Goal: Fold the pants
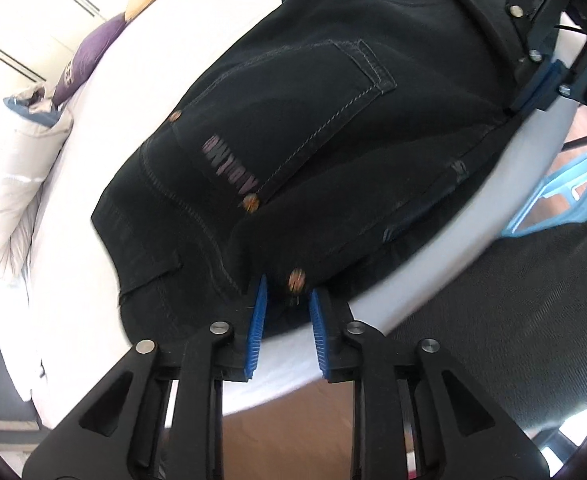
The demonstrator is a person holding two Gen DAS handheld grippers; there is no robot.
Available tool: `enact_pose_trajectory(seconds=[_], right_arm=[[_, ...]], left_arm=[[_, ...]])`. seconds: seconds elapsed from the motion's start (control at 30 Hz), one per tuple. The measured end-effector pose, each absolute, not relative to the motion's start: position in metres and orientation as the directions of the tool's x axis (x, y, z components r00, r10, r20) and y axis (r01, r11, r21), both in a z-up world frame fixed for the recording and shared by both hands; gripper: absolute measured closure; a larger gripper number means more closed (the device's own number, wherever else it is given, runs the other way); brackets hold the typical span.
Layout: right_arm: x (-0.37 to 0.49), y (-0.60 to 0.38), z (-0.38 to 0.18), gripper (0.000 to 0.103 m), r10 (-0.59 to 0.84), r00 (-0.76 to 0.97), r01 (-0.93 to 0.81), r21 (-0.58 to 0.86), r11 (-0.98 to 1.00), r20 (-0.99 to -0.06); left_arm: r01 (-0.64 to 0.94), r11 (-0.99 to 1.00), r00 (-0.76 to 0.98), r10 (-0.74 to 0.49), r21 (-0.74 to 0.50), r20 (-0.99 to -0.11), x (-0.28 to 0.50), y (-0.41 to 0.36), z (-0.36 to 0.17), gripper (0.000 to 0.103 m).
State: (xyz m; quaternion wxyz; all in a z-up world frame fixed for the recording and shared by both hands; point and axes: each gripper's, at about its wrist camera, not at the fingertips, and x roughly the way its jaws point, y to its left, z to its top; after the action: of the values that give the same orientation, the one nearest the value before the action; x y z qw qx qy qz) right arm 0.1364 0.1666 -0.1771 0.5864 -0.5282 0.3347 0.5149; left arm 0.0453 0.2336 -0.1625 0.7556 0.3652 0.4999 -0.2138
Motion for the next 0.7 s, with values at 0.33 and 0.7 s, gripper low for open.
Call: enact_pose_trajectory(seconds=[0.33, 0.7], right_arm=[[0.14, 0.165, -0.176, 0.095, 0.251, 0.255, -0.959, -0.277, -0.056, -0.934], [0.123, 0.158, -0.18, 0.093, 0.257, 0.314, -0.942, -0.333, -0.031, -0.914]], left_arm=[[0.517, 0.815, 0.47, -0.014, 0.262, -0.882, 0.078, 0.255, -0.117, 0.08], [0.547, 0.821, 0.396, -0.078, 0.166, -0.915, 0.121, 0.183, -0.176, 0.08]])
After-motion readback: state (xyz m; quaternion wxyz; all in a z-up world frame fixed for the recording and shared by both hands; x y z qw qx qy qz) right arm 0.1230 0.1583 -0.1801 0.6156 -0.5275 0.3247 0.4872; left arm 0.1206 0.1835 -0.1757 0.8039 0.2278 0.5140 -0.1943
